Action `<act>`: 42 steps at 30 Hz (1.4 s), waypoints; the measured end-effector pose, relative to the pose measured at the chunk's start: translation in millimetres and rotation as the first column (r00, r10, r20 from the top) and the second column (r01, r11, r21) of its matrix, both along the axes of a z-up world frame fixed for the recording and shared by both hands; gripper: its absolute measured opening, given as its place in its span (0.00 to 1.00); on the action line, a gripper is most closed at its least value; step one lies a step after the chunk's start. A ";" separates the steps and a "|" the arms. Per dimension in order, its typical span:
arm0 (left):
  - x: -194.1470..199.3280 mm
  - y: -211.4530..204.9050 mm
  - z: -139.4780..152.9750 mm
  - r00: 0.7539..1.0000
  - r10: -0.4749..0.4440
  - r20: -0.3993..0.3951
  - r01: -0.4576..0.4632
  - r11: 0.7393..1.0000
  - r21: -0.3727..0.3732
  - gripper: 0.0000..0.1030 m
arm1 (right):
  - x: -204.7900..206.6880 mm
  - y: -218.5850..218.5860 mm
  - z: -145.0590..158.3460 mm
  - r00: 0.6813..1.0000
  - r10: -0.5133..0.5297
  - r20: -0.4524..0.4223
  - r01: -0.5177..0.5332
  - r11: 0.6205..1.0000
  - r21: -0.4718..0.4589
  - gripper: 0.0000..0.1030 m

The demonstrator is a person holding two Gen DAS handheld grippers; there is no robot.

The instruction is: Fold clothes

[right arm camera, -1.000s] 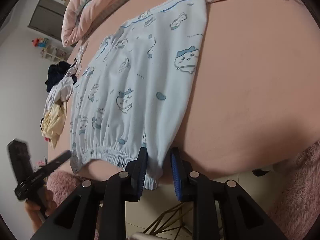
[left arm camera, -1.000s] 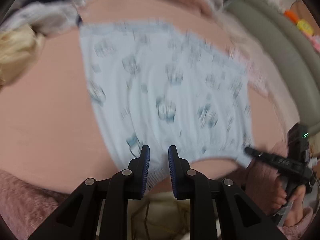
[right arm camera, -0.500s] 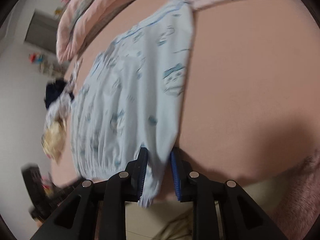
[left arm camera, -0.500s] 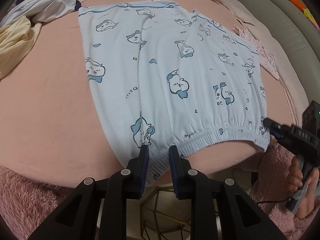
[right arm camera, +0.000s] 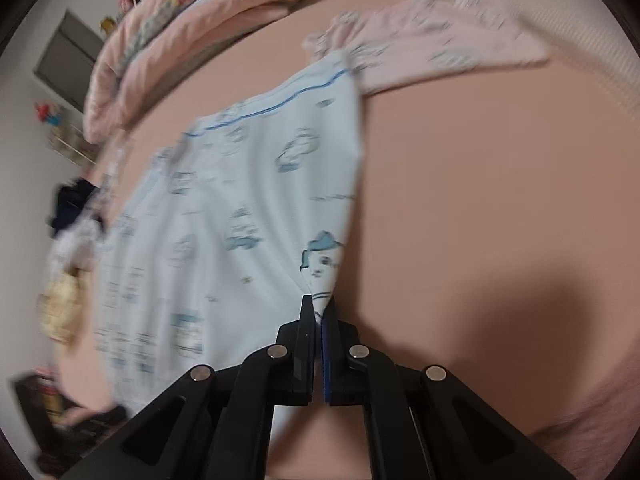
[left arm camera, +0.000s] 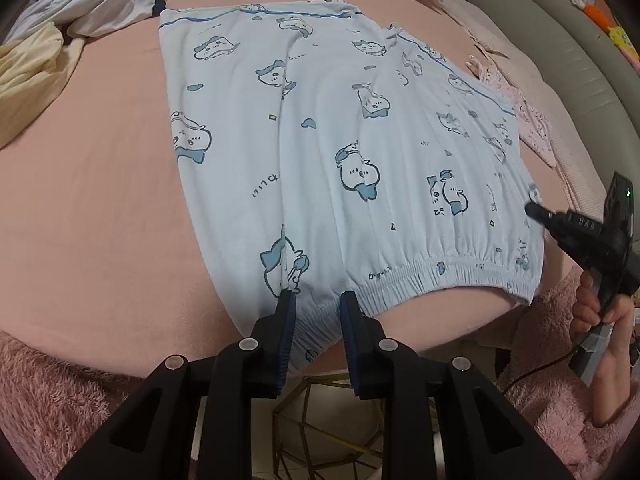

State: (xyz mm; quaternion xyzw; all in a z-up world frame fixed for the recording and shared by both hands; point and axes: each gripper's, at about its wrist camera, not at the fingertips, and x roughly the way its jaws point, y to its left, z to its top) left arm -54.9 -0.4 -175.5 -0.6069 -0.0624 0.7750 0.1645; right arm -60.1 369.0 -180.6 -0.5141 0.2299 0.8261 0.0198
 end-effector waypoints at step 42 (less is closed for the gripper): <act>-7.9 -19.2 27.5 0.996 0.063 -0.066 -0.059 0.997 0.059 0.20 | -16.3 -104.1 33.6 0.935 0.353 -0.042 -0.355 0.930 -0.096 0.04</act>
